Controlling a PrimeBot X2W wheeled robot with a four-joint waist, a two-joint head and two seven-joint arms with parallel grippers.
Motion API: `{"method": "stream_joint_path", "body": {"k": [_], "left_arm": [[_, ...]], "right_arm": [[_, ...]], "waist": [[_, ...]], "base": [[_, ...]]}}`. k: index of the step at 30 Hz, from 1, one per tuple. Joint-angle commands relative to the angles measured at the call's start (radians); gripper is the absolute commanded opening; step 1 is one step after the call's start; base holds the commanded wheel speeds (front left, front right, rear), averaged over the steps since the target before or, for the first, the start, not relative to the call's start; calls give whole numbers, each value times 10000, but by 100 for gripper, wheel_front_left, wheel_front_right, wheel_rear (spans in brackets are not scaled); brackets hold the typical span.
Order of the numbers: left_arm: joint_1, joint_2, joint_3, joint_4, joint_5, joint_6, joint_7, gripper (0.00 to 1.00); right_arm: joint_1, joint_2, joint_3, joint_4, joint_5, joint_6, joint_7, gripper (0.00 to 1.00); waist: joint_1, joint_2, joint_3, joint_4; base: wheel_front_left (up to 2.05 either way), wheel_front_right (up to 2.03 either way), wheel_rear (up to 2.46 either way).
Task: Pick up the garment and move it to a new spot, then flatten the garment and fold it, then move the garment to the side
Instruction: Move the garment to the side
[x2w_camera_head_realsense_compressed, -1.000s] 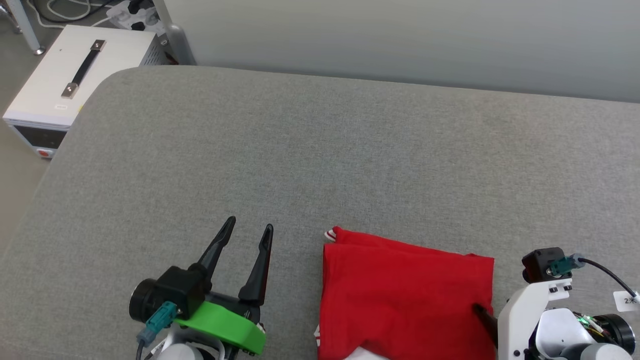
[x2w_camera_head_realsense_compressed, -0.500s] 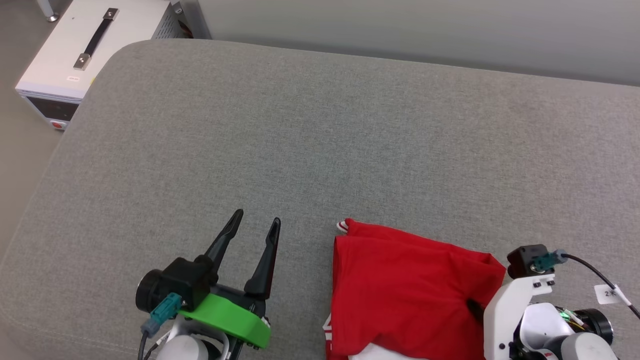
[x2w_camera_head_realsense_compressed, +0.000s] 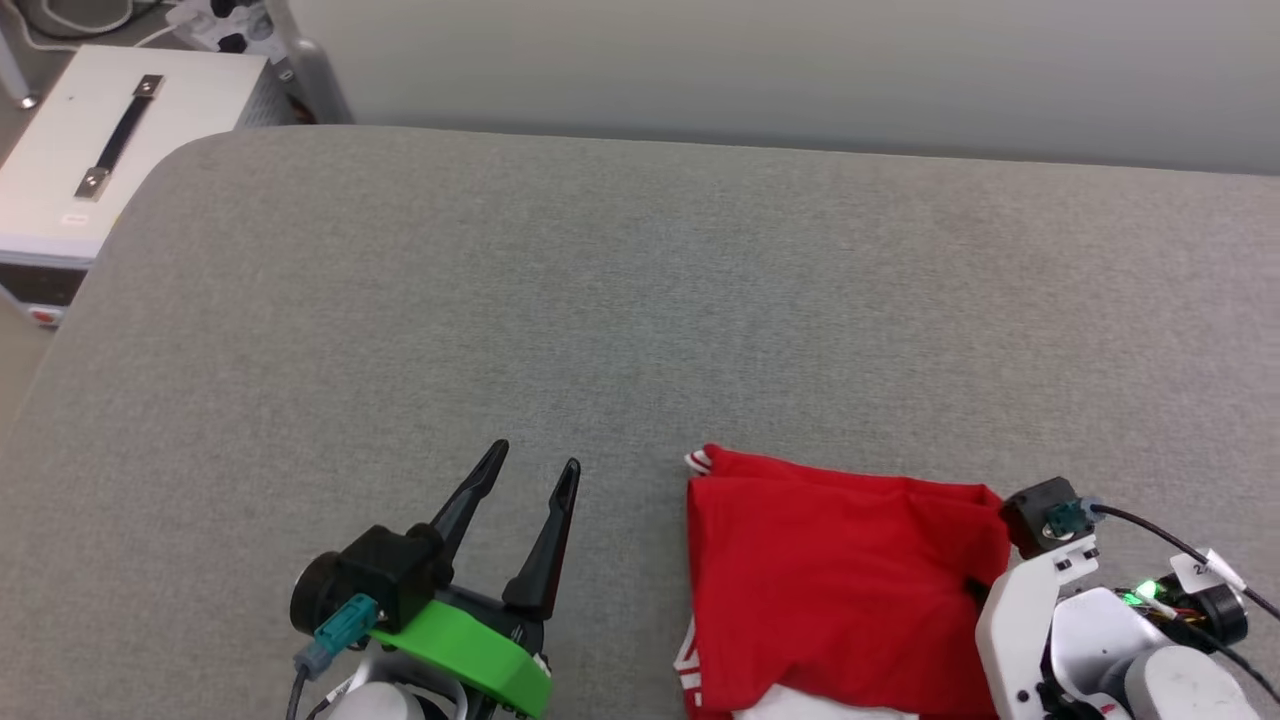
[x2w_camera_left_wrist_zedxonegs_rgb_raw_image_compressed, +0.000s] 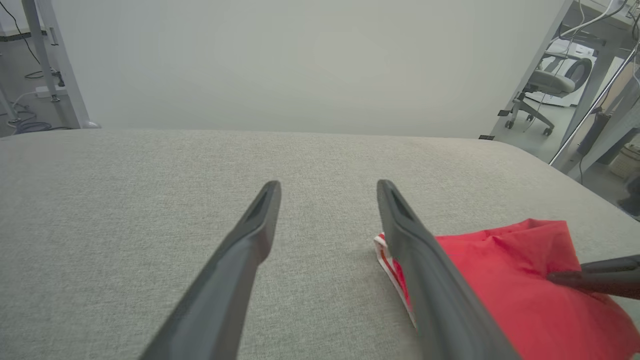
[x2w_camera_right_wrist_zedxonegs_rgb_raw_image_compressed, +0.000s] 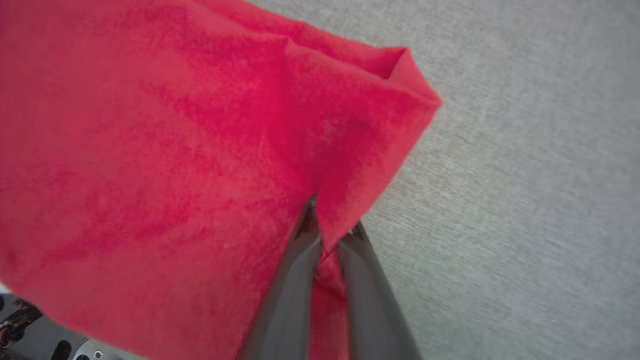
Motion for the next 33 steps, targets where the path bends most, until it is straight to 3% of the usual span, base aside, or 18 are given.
{"method": "stream_joint_path", "body": {"k": [1,11,21,27,33], "left_arm": [[-84,17,-36,-8,-46,-29,-57,100],[-353,119,-572,-187,160,-29,-57,100],[-1295,407,-1194,-623,386,-29,-57,100],[-2248,775,-1711,-925,573,-29,-57,100],[-3101,1124,-2051,-1220,701,-29,-57,100]], "right_arm": [[-246,-445,147,-76,-119,-19,6,0],[-939,-2683,1211,-594,264,-19,-92,0],[-1822,-4799,1167,-431,165,-19,-836,0],[-2670,-5445,646,514,27,-19,-1741,0],[-3630,-5585,-80,1873,-262,-19,-2498,0]], "waist": [[0,-1,-103,-607],[0,-1,214,-2047],[0,-1,1467,-3230],[0,-1,2664,-3695],[0,-1,3606,-3855]], "base": [[0,0,0],[0,0,0],[0,0,0],[0,0,0],[0,0,0]]}}
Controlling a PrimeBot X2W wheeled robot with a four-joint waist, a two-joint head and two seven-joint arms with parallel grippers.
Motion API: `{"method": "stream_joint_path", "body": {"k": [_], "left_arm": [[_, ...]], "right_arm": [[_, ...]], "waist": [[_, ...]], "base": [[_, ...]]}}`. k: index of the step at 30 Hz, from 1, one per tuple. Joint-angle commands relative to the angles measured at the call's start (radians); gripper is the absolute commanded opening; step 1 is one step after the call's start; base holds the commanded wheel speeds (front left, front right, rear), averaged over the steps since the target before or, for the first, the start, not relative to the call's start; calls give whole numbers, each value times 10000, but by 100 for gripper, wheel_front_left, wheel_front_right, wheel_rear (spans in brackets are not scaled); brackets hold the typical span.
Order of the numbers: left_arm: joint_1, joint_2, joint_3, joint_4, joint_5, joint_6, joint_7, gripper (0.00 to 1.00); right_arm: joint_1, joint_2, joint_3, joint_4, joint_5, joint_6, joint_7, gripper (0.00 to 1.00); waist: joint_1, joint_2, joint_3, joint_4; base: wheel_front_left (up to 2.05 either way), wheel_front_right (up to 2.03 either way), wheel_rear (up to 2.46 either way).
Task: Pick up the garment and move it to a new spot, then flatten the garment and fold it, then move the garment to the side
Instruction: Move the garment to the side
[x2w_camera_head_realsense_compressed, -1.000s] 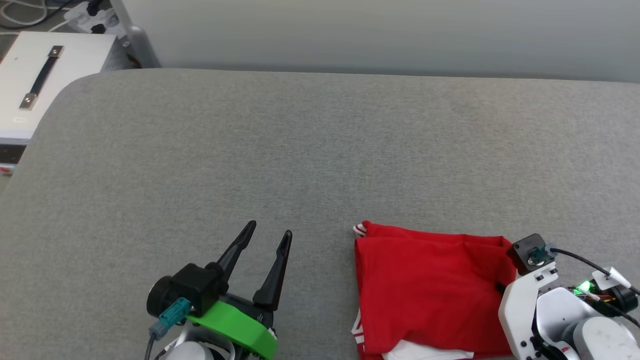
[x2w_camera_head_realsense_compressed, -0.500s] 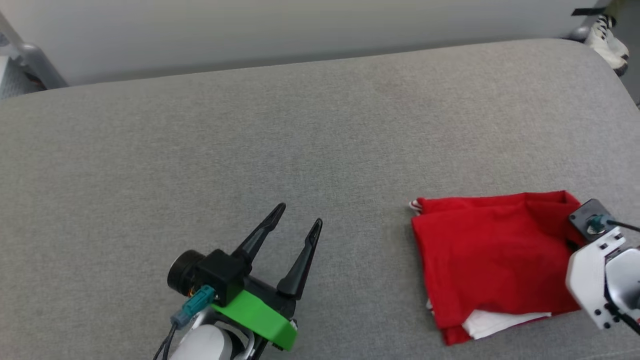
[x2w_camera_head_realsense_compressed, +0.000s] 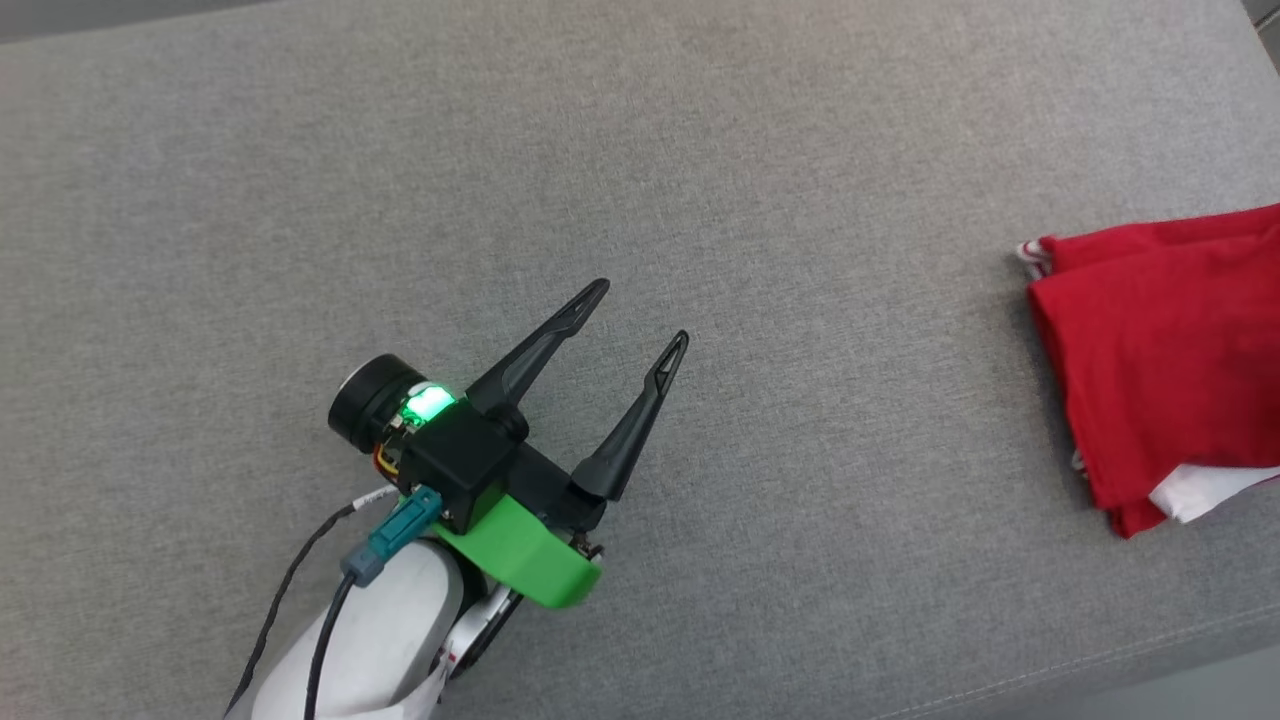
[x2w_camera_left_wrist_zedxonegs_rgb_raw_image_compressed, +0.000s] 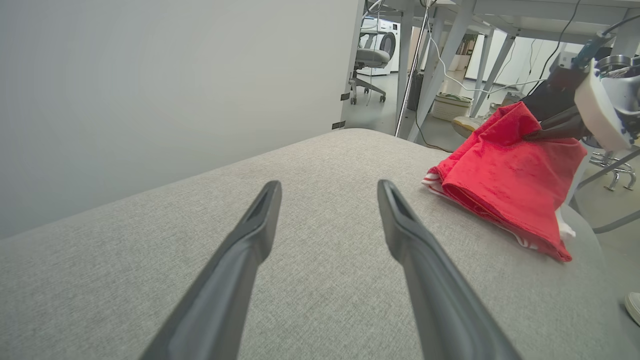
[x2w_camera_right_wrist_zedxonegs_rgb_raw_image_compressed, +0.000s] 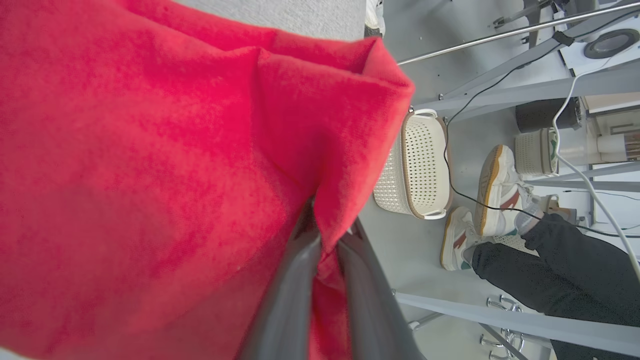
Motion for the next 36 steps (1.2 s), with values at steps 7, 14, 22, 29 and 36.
{"method": "stream_joint_path", "body": {"k": [7,14,22,29,36], "left_arm": [[-919,401,-192,-507,209,-29,-35,100],[-1335,624,-176,-998,227,-23,104,100],[-1319,549,-90,-896,97,106,65,100],[-780,-16,206,-155,-309,183,-47,100],[247,-558,1104,114,-426,206,-54,100]], "right_arm": [[-1128,121,-930,1730,-529,-17,-791,0],[-1925,608,-1317,2919,-995,-17,-1506,0],[-2377,1047,-1633,3740,-1298,-17,-2035,100],[-2036,1132,-1558,3569,-1447,-17,-2132,100],[-1478,1605,-1318,2118,-577,-17,-2298,100]], "waist": [[-1,-1,1758,-484],[-1,-1,2299,-397],[-1,-1,2088,-243],[-1,-1,538,73],[-1,-1,-923,375]], "base": [[0,0,0],[0,0,0],[0,0,0],[0,0,0],[0,0,0]]}}
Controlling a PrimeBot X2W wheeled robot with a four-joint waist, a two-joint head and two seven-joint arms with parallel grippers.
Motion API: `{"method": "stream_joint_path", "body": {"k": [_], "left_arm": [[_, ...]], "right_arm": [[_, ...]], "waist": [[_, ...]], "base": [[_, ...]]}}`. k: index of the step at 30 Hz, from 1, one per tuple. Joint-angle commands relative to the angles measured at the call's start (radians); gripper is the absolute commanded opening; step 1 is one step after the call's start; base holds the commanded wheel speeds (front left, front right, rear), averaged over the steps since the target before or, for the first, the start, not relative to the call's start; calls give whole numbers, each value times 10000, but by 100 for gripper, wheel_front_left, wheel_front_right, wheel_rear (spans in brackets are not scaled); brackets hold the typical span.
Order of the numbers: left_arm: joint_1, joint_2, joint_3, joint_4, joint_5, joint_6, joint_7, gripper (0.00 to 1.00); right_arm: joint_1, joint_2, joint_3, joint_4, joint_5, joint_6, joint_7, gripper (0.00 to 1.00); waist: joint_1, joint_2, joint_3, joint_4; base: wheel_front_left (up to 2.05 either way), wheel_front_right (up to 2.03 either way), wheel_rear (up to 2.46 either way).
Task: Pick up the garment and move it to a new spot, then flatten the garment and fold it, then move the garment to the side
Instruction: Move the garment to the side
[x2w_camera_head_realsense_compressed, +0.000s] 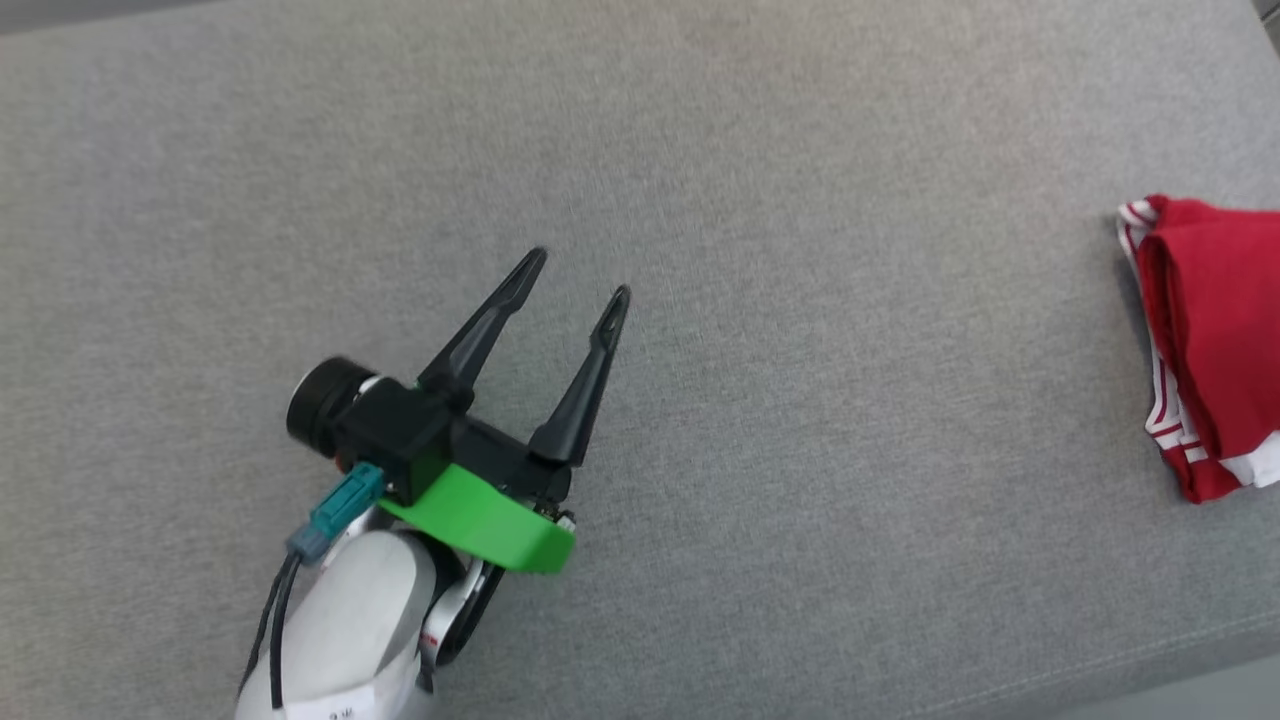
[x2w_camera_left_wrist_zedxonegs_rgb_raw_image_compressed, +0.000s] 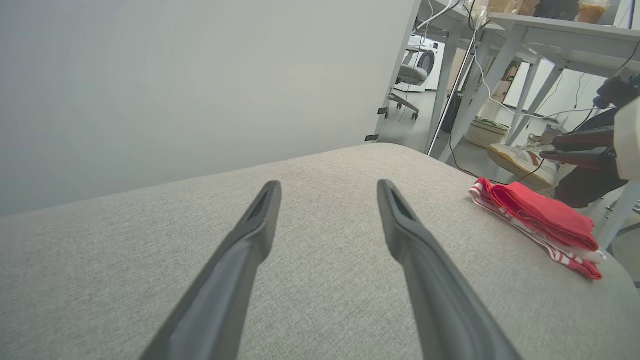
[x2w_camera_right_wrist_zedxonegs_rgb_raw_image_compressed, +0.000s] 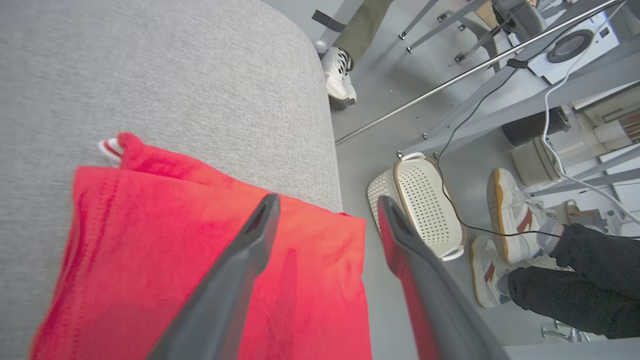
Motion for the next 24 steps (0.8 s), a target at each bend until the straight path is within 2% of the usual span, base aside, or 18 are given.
{"method": "stream_joint_path", "body": {"k": [1,5,14,24], "left_arm": [[326,-139,212,64,-41,17,-56,100],[1114,-477,788,307,-65,-31,-57,100],[2448,-1014,1822,668,110,-140,-58,100],[3171,-1532,2565,879,127,-193,-58,100]], "right_arm": [[265,197,10,-392,168,-17,-113,100],[976,806,-272,-1553,466,-17,-334,100],[2991,2844,-856,-4042,291,-17,-1102,100],[4844,4625,-995,-4685,159,-17,-2724,100]], "waist": [[0,-1,-1250,392],[0,-1,-2087,661],[0,-1,-3246,1297],[0,-1,-3698,1898]], "base": [[0,0,0],[0,0,0],[0,0,0],[0,0,0]]}}
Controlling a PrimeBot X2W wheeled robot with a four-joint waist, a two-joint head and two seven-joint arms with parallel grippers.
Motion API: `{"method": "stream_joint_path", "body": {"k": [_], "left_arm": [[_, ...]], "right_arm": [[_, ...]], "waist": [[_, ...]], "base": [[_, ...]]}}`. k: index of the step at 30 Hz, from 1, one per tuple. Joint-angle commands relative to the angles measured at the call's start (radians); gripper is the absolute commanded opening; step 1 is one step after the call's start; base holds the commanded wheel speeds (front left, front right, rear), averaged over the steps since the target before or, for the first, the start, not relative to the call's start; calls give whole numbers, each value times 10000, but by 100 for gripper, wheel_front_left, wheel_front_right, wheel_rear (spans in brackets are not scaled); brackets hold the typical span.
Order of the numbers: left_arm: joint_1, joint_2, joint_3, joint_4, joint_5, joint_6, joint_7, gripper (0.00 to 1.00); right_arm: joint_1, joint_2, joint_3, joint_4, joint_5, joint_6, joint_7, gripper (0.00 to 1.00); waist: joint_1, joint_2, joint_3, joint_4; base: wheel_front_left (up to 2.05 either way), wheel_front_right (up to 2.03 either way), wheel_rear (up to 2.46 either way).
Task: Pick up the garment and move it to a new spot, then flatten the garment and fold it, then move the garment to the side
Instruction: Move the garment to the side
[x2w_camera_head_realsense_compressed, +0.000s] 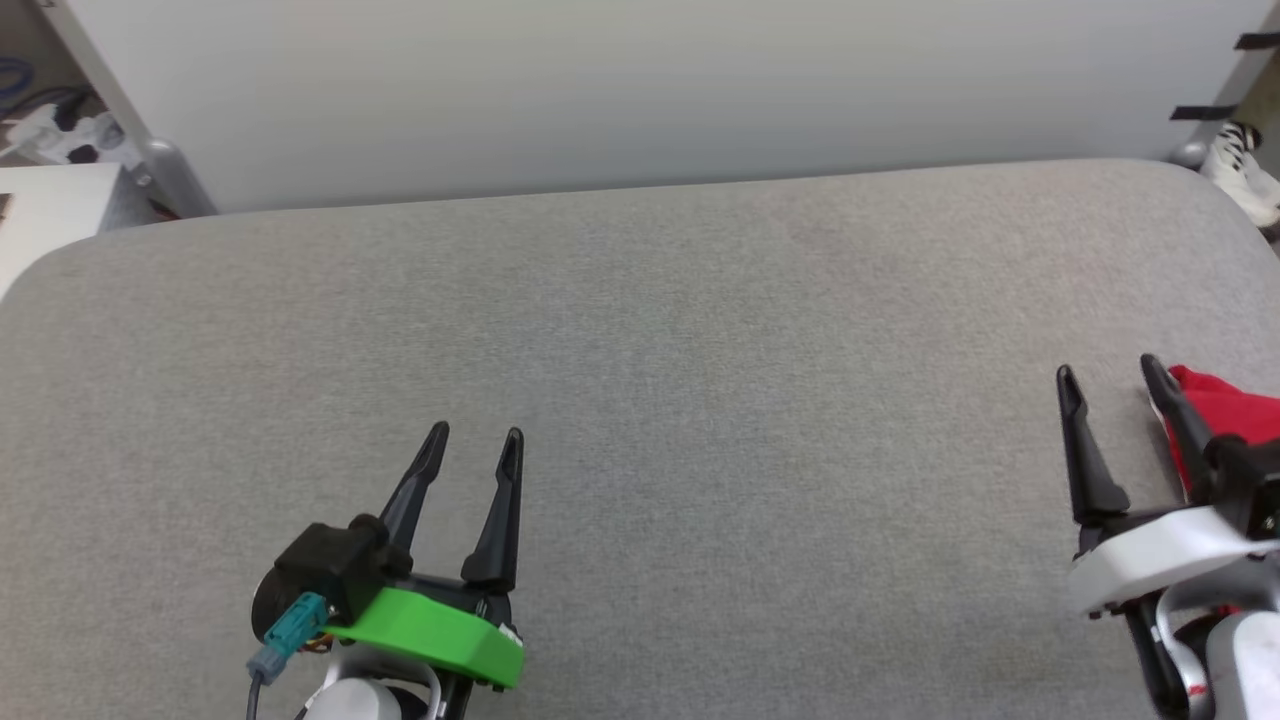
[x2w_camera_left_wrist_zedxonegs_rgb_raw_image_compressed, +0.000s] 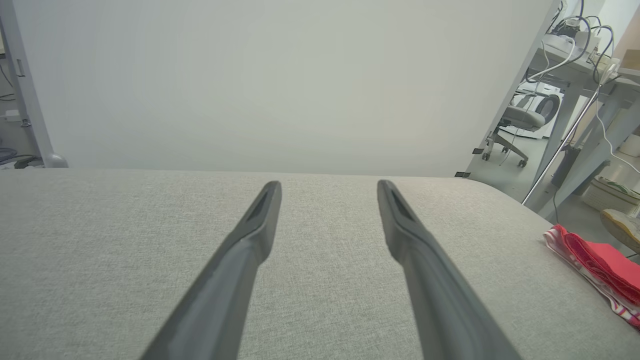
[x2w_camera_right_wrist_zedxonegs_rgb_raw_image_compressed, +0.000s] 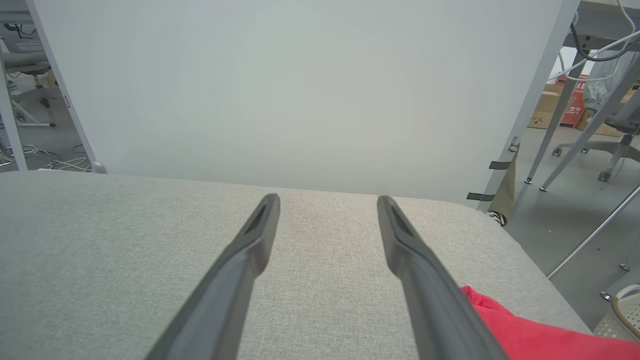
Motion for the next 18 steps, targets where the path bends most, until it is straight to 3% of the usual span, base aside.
{"method": "stream_joint_path", "body": {"k": [1,13,18], "left_arm": [[203,-63,47,20,98,-68,-56,100],[804,-355,558,348,701,-79,-57,100],[903,-424,699,396,800,-79,-57,100]], "right_arm": [[226,186,23,-48,-69,-17,-230,100],[1211,1337,144,886,-238,-17,-1388,100],[1238,1467,176,1102,-248,-17,-1533,100]], "waist": [[1,0,-308,343],[1,0,-548,551],[1,0,-598,520]], "base": [[0,0,0],[0,0,0],[0,0,0]]}}
